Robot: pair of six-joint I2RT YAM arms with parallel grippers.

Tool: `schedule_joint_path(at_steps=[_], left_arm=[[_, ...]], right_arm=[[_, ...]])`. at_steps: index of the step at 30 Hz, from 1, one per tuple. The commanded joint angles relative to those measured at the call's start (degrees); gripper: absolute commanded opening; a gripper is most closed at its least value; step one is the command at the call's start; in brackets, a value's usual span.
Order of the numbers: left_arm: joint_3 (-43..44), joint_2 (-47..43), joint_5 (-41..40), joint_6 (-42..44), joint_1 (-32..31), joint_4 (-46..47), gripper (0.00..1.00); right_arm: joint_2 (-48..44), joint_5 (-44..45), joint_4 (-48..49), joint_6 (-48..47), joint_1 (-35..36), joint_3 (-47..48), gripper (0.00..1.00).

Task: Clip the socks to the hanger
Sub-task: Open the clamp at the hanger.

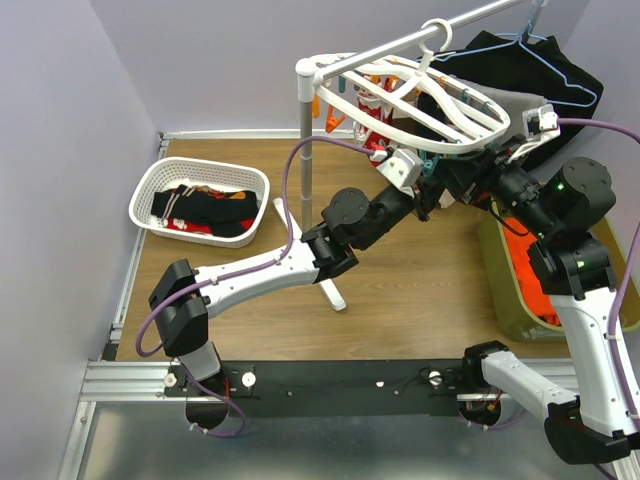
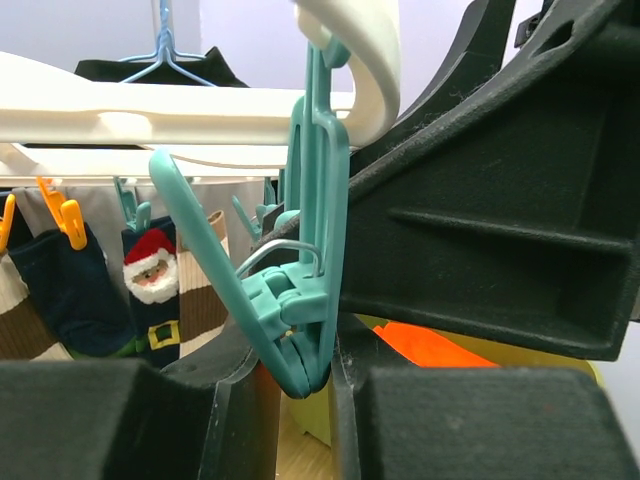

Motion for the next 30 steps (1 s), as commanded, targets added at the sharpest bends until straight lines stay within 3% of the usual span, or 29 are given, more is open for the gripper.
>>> schedule_joint_path(at_steps=[1,6,14,17,25,30], left_arm=[[1.41,1.37,0.65,-0.14,-0.78,-3.49,0.06],[0.44,0.41,-0.49,-0.14,-0.70,-4.10,0.11],[-2.89,-3.28,-1.11,-0.76,-0.78,-4.02,0.62],[-6.14,-5.91,-1.63,-1.90,-0.79,-4.02,0.71],[-18.43,-16.20,-4.61,-8.57,-0.87,-4.89,0.73],[-21.79,-22.70,-9.45,-13.84,-0.70,-12.70,0.79]], right_arm=[[0.36,1.30,2.69,-0.46,0.26,0.25,0.49],[-0.17,2.53,2.78,-0.29,0.17,-0.54,0.33],[-0.96,2.27,3.75,1.81,0.17,-2.30,0.09],[-1.13,3.23,3.83,3.39,0.17,-2.91,0.06],[-1.92,5.34,4.10,8.50,0.26,-5.37,0.01],[-2.63,7.53,4.98,12.01,0.17,-7.48,0.01]])
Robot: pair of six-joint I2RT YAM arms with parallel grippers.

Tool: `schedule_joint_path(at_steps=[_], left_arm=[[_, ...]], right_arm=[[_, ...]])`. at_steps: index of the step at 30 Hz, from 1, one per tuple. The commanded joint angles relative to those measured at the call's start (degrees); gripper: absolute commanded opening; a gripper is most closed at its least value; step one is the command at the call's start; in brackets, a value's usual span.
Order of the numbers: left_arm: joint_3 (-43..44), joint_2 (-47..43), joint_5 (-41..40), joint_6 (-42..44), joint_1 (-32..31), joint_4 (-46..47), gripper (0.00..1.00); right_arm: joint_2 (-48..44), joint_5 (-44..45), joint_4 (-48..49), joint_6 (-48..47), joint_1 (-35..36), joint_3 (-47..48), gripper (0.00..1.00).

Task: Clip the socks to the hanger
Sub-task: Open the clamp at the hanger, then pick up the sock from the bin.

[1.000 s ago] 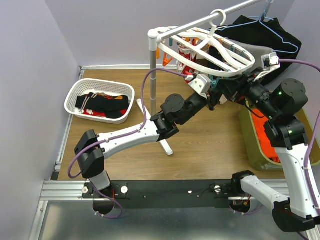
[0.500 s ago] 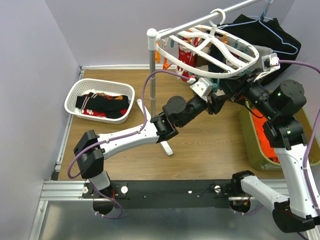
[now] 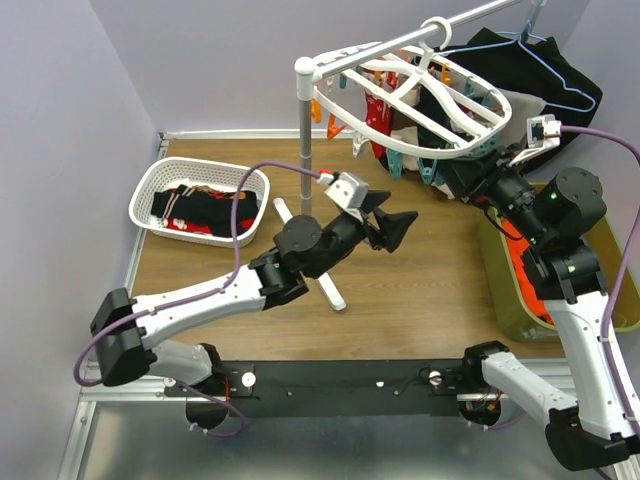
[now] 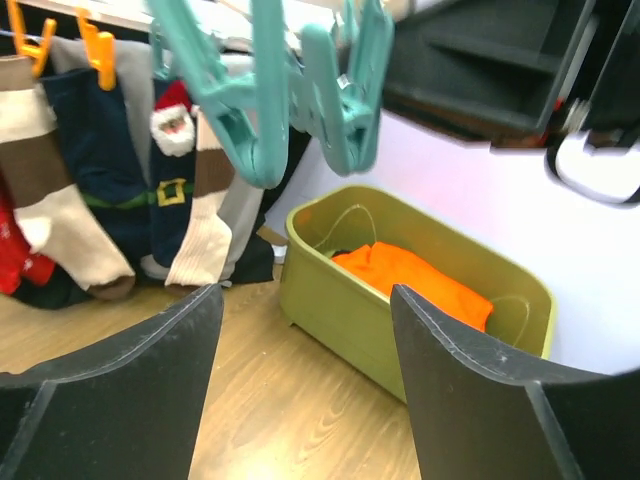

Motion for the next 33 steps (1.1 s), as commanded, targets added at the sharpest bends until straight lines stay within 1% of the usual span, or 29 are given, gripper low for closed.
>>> schedule_joint_path(at_steps=[1,2,4,5,8,9,10,11,12,14,15,16,17,19,20,22,23,25,26,27,28,30,33], left_arm=[[-2.73,-5.81,-7.90,-7.12,0.05,-7.92,0.80],[-2.82,-6.95,-8.61,-8.17,0.31,-11.33,0.81],[-3.09,-8.10,-9.93,-11.24,1.18,-14.87,0.82],[-3.26,-9.24,-10.11,-12.47,2.58,-18.19,0.82],[-4.67,-11.87,-9.41,-17.31,5.92,-23.56,0.82],[-5.19,-12.58,-8.89,-18.71,9.15,-24.80,0.82],[-5.98,-13.28,-7.49,-21.08,10.84,-26.12,0.82],[-6.42,-14.51,-6.69,-22.14,13.21,-28.83,0.82],[-6.69,-15.04,-5.99,-22.76,17.06,-29.73,0.82],[-7.48,-16.36,-4.93,-24.08,21.56,-34.63,0.82],[-7.48,-16.54,-4.66,-24.17,23.67,-36.31,0.82],[-7.48,-16.63,-4.23,-24.26,28.65,-37.89,0.82],[-7.40,-16.28,-3.79,-24.18,30.96,-40.95,0.82],[-7.74,-15.67,-2.04,-23.39,36.41,-42.82,0.83],[-8.01,-14.71,-1.33,-23.12,41.92,-43.70,0.83],[-8.71,-13.39,0.51,-21.98,47.04,-43.62,0.83],[-8.63,-11.46,1.13,-21.72,52.46,-43.45,0.82],[-7.84,-9.17,0.45,-21.37,57.06,-43.18,0.81],[-7.40,-6.55,-0.26,-21.36,58.91,-43.01,0.79],[-6.96,-5.31,-1.22,-21.28,62.33,-42.66,0.78],[-5.74,-3.81,-2.19,-21.19,63.32,-42.31,0.77],[-4.06,0.49,-2.64,-21.36,68.84,-41.43,0.75],[0.15,7.26,-2.64,-21.80,72.28,-40.63,0.73]], right_arm=[[-0.68,4.13,0.54,5.28,0.15,-2.55,0.01],[-0.60,4.13,0.71,5.90,0.06,-2.64,0.01],[-0.42,4.13,0.81,6.43,0.15,-2.64,0.01],[-0.42,4.22,0.80,6.78,0.15,-2.72,0.01],[-0.60,4.31,1.24,6.96,0.06,-3.25,0.01],[-0.77,4.40,1.59,7.04,0.15,-3.43,0.01],[-0.86,4.57,1.77,7.04,0.15,-3.60,0.01],[-0.95,4.48,1.86,7.13,0.06,-3.69,0.01],[-1.03,4.31,2.03,7.04,0.15,-3.86,0.01],[-0.95,4.05,2.21,7.13,0.06,-3.95,0.01],[-0.95,3.87,2.30,7.04,0.15,-4.13,0.01],[-0.95,3.61,2.39,7.04,0.15,-4.30,0.01],[-0.86,3.52,2.39,6.87,0.06,-4.22,0.01],[-0.86,2.99,2.47,6.78,0.15,-4.39,0.01],[-0.86,2.82,2.47,6.69,0.15,-4.31,0.01],[-0.86,2.38,2.30,6.52,0.06,-4.39,0.01],[-0.86,2.11,2.30,6.43,0.15,-4.39,0.01],[-0.95,1.59,2.12,6.34,0.15,-4.39,0.01],[-0.86,1.58,2.04,6.25,0.06,-4.39,0.01],[-0.86,1.24,1.95,6.34,0.06,-4.39,0.01],[-0.77,0.80,1.95,6.25,0.06,-4.39,0.01],[-1.03,0.44,2.03,6.34,0.15,-4.74,0.01],[-1.39,0.27,1.77,6.17,0.15,-5.01,0.01]])
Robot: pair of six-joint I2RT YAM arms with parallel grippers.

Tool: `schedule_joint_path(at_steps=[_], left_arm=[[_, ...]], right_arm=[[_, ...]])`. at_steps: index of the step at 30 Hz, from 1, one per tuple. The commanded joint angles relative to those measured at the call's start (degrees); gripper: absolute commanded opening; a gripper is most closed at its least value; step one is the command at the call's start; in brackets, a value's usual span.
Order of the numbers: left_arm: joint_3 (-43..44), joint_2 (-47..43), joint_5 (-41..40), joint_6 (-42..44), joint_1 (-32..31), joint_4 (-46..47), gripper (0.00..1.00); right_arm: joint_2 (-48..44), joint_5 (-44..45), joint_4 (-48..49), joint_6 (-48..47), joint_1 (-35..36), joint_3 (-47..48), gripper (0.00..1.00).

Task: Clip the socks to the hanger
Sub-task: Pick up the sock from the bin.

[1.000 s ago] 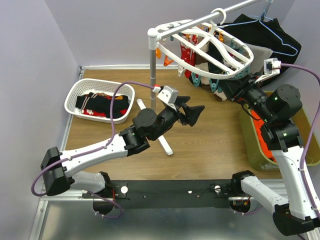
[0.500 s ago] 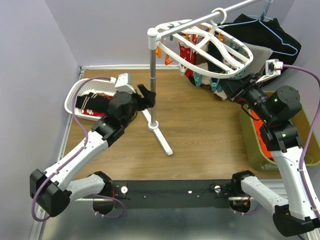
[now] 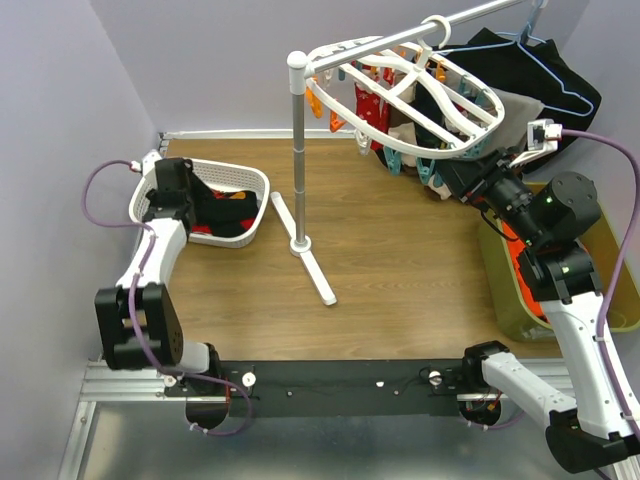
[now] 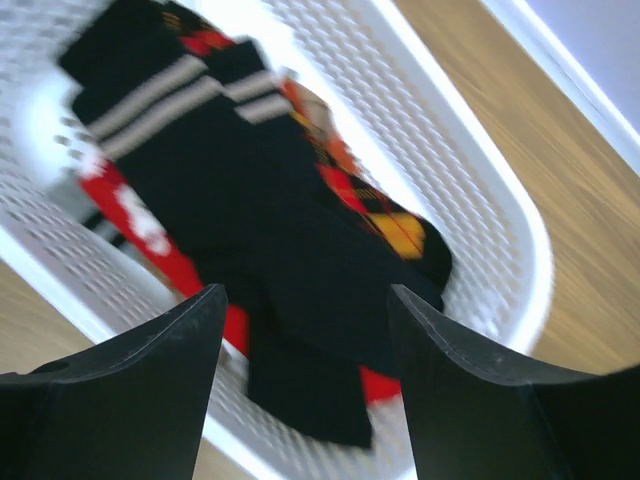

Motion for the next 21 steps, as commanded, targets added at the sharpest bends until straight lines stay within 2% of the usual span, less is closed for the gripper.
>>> schedule_joint_path(at_steps=[1,6,12,17,21], left_arm=[[8.50,8.80,-1.72,0.10,6.93,0.54,0.73],[17.65,22.40,-3.57,-0.08,9.67,-2.79,0.69],[26.19,33.49,-3.48,0.10,11.17,-6.66,0.59],[26.28,35.36,-4.97,-0.43,11.17,-7.11,0.42],[24.97,35.53,-5.68,-0.52,11.25,-7.02,0.33]], right_arm=[[-0.62,-0.72,-2.03,0.46,0.15,-1.51,0.01],[-0.71,-0.37,-2.65,-0.24,0.15,-1.34,0.01],[-0.27,-0.37,-3.17,-0.77,0.06,-1.16,0.01],[-0.18,0.34,-3.61,-1.30,0.15,-1.51,0.01],[-0.18,0.43,-3.70,-1.65,0.06,-1.78,0.01]])
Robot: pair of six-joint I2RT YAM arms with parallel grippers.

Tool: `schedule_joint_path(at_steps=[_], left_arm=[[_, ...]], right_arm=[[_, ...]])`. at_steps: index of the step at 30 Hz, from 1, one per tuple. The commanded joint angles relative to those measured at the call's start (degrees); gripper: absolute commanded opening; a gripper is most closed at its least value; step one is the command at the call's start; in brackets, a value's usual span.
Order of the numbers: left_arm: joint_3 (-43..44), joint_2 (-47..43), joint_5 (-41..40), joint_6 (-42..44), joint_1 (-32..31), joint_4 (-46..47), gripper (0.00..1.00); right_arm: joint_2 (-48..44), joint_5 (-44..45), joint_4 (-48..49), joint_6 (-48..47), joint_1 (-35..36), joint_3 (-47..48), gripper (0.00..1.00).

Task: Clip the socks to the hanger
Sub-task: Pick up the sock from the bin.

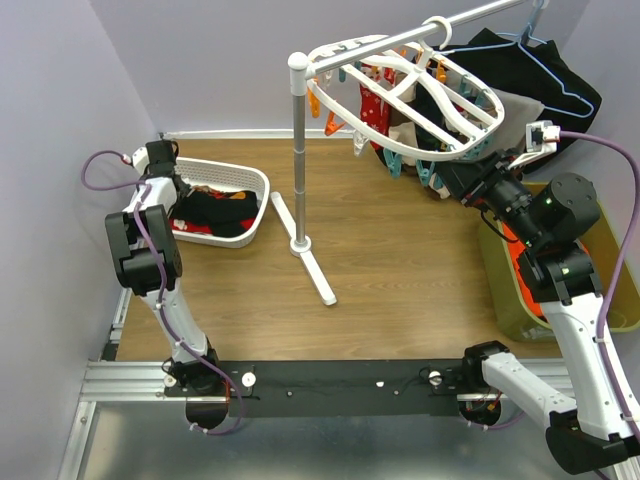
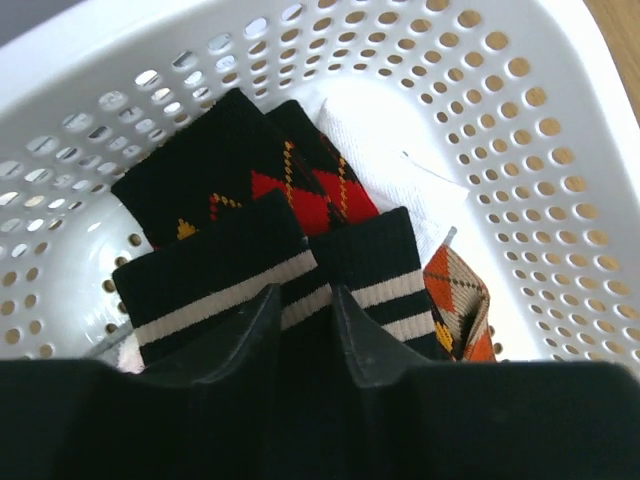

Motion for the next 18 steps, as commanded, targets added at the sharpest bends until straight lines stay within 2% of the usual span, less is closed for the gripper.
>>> schedule_joint_path(at_steps=[1,2,5,8,11,18], left_arm=[[-1.09,0.02,-2.68,-0.30,0.37,-1.49,0.30],[-1.35,-0.07,-3.12,-0.21,0.28,-1.49,0.21],[-2.23,-1.38,-4.35,0.40,0.37,-1.57,0.13],[-2.85,-3.58,-6.19,1.89,-0.42,-1.49,0.00],[-2.76,-6.39,-8.47,4.26,-1.91,-1.75,0.00],[-3.81,-13.77,-14.45,10.42,-11.92,-3.85,0.00]], right_arm=[[0.25,0.75,-3.29,-0.58,0.06,-1.14,0.01],[0.34,0.67,-3.29,-0.67,0.15,-1.23,0.01],[0.34,0.67,-3.20,-0.93,0.15,-1.14,0.01],[0.34,0.49,-3.11,-1.19,0.15,-1.32,0.01],[0.34,0.58,-3.02,-1.37,0.15,-1.41,0.01],[0.34,0.75,-3.20,-2.25,0.06,-1.14,0.01]])
